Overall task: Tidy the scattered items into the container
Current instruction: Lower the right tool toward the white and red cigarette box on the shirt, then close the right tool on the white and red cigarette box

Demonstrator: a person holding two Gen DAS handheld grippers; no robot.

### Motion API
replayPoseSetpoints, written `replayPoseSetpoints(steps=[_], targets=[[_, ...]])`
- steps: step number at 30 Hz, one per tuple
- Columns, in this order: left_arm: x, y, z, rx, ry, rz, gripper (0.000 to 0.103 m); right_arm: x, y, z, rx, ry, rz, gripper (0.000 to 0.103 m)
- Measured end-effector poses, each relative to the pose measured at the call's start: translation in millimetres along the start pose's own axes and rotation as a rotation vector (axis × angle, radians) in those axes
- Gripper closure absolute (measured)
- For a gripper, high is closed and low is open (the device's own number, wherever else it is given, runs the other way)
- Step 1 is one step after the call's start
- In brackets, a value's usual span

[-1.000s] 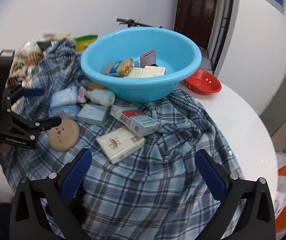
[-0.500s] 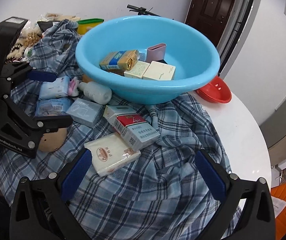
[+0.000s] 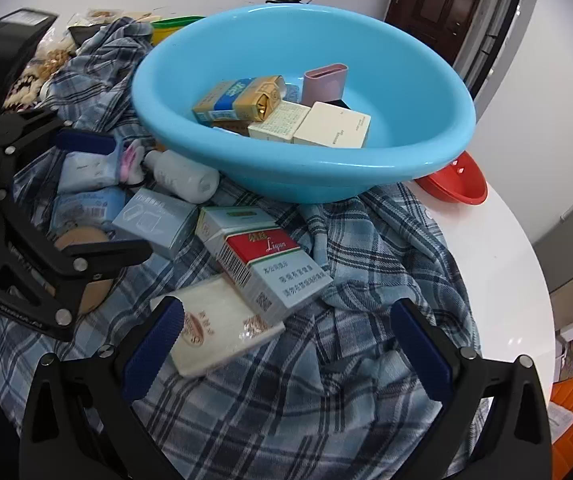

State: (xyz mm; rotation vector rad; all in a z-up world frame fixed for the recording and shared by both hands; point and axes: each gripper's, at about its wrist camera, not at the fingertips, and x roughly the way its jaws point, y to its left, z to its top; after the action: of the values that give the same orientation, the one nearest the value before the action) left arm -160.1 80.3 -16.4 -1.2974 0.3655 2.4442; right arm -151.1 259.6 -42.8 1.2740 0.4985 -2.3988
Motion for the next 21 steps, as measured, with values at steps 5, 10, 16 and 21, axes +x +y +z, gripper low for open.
replayPoseSetpoints(steps=[5, 10, 16, 21], targets=[[4, 8, -5, -0.021, 0.012, 0.010, 0.000, 12, 5, 6, -0.024, -0.004, -0.010, 0.001], [4, 11, -7, -0.026, 0.017, 0.017, 0.000, 24, 15, 9, -0.079, -0.012, -0.050, 0.009], [-1, 12, -10, -0.045, 0.013, 0.007, 0.000, 41, 12, 5, -0.057, 0.026, -0.004, 0.032], [-4, 12, -13, -0.051, 0.015, 0.006, 0.000, 29, 0, 1, 0.028, -0.003, 0.042, 0.061]])
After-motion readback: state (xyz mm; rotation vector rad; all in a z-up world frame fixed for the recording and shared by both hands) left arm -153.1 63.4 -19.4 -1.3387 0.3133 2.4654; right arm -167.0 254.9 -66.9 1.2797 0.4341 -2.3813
